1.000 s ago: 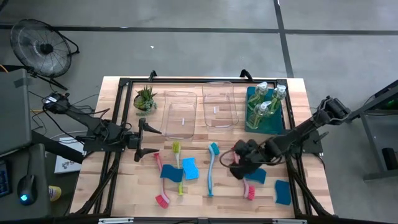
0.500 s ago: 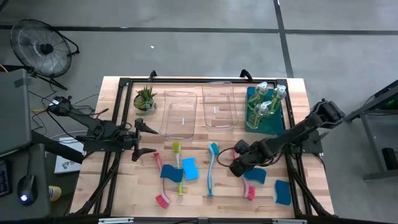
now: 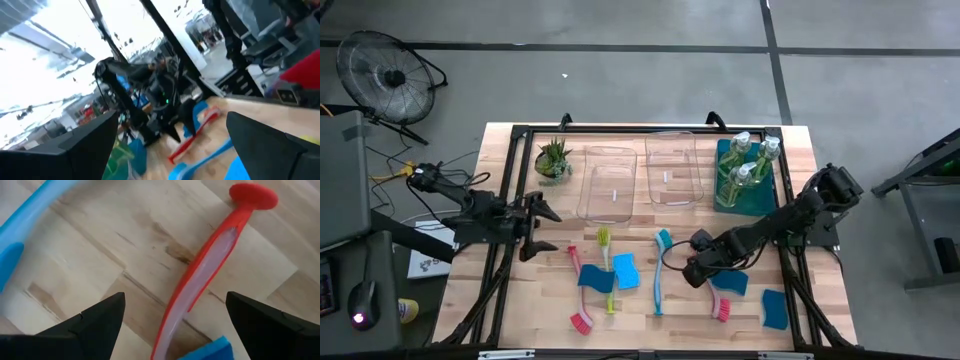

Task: Pick & Place Kitchen Sink Supplies
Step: Put the right red dishwashing brush into the right transparent bin

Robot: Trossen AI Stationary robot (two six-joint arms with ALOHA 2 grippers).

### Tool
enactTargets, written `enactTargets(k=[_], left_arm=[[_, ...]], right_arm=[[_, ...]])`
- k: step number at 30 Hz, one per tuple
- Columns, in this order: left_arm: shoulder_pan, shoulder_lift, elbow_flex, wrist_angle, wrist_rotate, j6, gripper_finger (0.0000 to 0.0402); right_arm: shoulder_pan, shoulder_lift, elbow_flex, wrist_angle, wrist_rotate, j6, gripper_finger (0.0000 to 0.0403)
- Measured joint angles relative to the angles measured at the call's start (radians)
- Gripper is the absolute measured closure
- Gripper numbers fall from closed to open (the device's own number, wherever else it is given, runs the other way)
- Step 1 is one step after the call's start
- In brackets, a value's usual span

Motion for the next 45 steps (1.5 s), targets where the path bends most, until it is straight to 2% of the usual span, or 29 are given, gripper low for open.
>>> enactTargets(k=[5,10,16,22,28,33,38,40,45], left_arm=[[0.0,-0.005,-0.001,-0.031,-0.035,0.007,0.0035],[0.001,-0.005,-0.002,-0.025,-0.147,0.04,0.0035],[0.001,-0.005,-0.003,-0.026,-0.151,0.101,0.0035],[0.001,-0.005,-0.004,0.001,-0.156,0.071,0.0035],[0.001,0.009,-0.01,0.041,-0.136,-0.078,0.0035],[0.001,0.035,-0.01,0.034,-0.282,-0.298,0.0035],[0.017,0.066,-0.01,-0.003,-0.365,-0.327,0.0035],[0.062,0.07,-0.01,0.017,-0.341,-0.314,0.0035],[0.225,0.069,-0.01,0.07,-0.12,-0.256,0.0035]], right_arm=[[-0.012,0.004,0.0,-0.002,0.005,-0.008,0.0066],[-0.016,0.005,0.0,-0.002,-0.005,-0.017,0.0085],[-0.023,0.005,0.0,-0.002,-0.016,-0.048,0.0095],[-0.029,0.005,0.0,-0.002,-0.011,-0.063,0.0096],[-0.029,0.005,0.0,-0.002,-0.009,-0.079,0.0096],[-0.029,0.005,0.0,-0.002,0.016,-0.085,0.0096],[-0.029,0.005,0.0,-0.002,0.03,-0.1,0.0096],[-0.03,0.005,0.0,-0.002,0.033,-0.105,0.0096],[-0.033,0.005,0.0,-0.001,0.031,-0.11,0.0096]])
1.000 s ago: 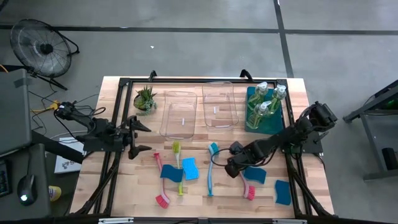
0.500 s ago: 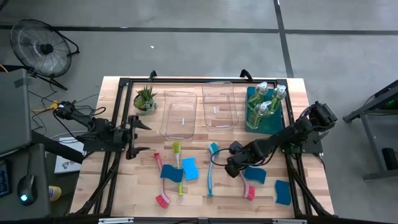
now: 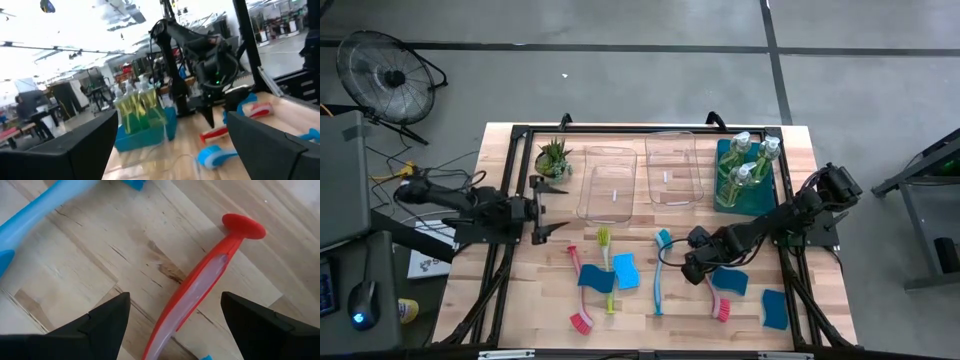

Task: Pick & Place Kitchen Sink Supplies
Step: Put the right red dishwashing brush into the right transparent bin

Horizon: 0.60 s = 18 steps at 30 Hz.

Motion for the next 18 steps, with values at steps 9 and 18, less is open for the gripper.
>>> enactTargets(k=[9,18], left_arm=[[0.276,0.0,0.0,-0.177,0.166,-0.115,0.0035],[0.333,0.001,0.0,-0.302,0.231,-0.114,0.0035]], right_arm=[[0.0,0.0,0.0,-0.001,0.012,-0.016,0.0096],[0.0,0.0,0.0,-0.001,0.028,-0.013,0.0096]])
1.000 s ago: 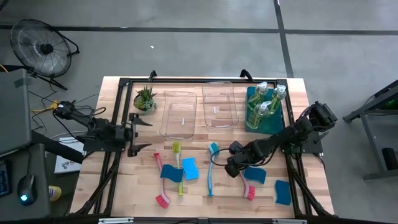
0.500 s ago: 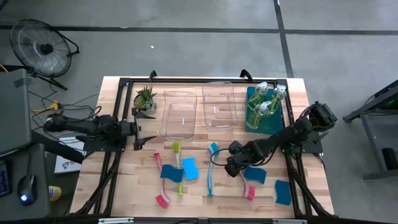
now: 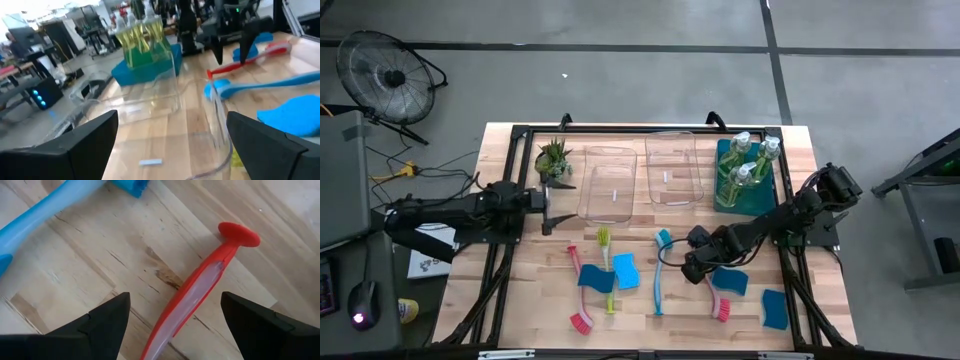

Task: Pick & Place Kitchen Sink Supplies
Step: Put the right red dishwashing brush into the right transparent bin

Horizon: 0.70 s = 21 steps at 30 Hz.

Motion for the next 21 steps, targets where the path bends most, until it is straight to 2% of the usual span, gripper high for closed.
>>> enactTargets(k=[15,21], left_arm=[[0.0,0.0,0.0,0.003,-0.001,-0.007,0.0035],[0.0,0.0,0.0,0.004,-0.003,-0.007,0.0035]], right_arm=[[0.007,0.0,0.0,0.0,-0.032,0.088,0.0096],[0.006,0.0,-0.057,0.058,-0.052,0.124,0.0096]])
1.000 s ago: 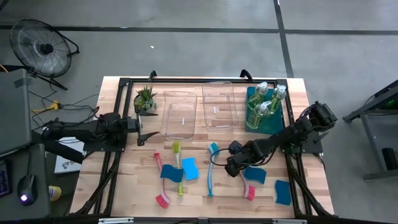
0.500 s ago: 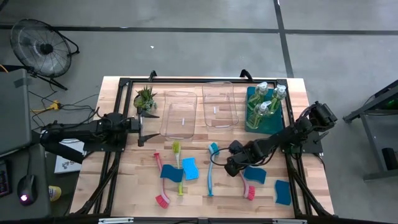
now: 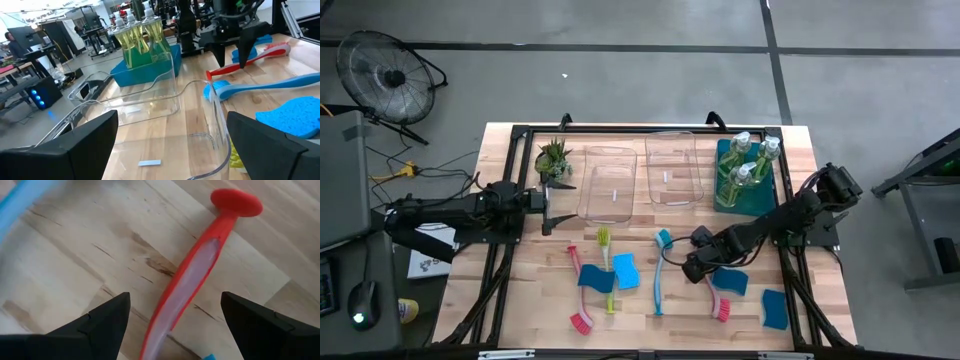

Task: Pick & Place Kitchen Sink Supplies
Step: Put the right red dishwashing brush into the right transparent bin

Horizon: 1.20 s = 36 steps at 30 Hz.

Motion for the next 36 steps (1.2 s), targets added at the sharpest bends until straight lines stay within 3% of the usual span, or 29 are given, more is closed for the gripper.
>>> enactTargets(k=[14,27,36], left_arm=[[0.0,0.0,0.0,0.0,-0.001,0.0,0.0035],[0.0,0.0,0.0,0.0,-0.002,0.0,0.0035],[0.0,0.0,0.0,0.0,-0.002,0.0,0.0035]], right_arm=[[0.0,0.0,-0.015,0.029,0.022,-0.025,0.0099],[0.0,0.0,-0.015,0.031,0.019,-0.037,0.0188],[0.0,0.009,-0.014,0.041,0.013,-0.05,0.0222]])
